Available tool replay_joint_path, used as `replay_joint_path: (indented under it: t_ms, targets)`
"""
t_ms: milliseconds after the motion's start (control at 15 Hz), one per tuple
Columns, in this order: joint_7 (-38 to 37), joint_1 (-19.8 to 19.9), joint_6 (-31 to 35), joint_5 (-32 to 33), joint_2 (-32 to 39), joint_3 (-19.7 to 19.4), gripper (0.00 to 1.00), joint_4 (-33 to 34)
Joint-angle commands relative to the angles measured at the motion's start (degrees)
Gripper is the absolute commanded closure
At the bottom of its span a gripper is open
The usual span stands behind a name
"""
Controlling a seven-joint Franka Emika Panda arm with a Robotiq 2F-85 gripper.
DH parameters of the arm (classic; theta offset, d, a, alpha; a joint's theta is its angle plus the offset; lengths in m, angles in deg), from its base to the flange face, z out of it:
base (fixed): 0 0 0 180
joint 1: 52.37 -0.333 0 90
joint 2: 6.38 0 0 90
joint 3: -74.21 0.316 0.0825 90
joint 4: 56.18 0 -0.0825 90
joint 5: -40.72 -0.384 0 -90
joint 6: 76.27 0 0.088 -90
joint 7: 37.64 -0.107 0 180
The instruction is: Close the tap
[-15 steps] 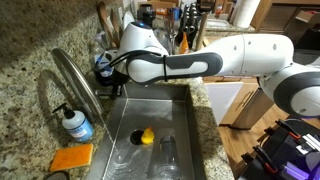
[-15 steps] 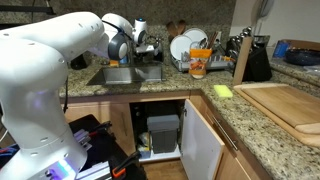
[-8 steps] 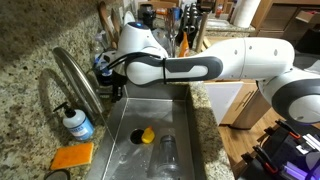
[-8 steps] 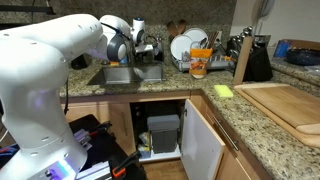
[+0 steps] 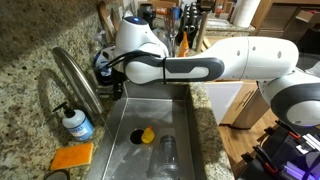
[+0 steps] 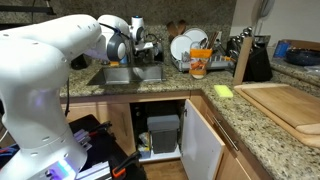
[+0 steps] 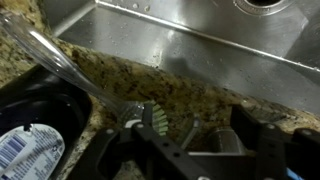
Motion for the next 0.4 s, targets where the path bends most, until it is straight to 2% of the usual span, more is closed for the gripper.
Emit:
replay_joint_path:
  t_ms: [0,67,133,333]
  targets:
    - [-5.71,-2.64,-5.64,2.09,-3.51,-5.3,0.0,-1.88]
    - [-7.78,-3.54,-7.82,2.6,-4.08,-6.39,0.0,-1.91]
    - [-4.74,-2.35,-3.61,0.83,-2.09,-4.56,0.01,-0.83]
    - [-7.25,-3.79,-5.99,1.7,-3.2,-6.02,0.0,-0.98]
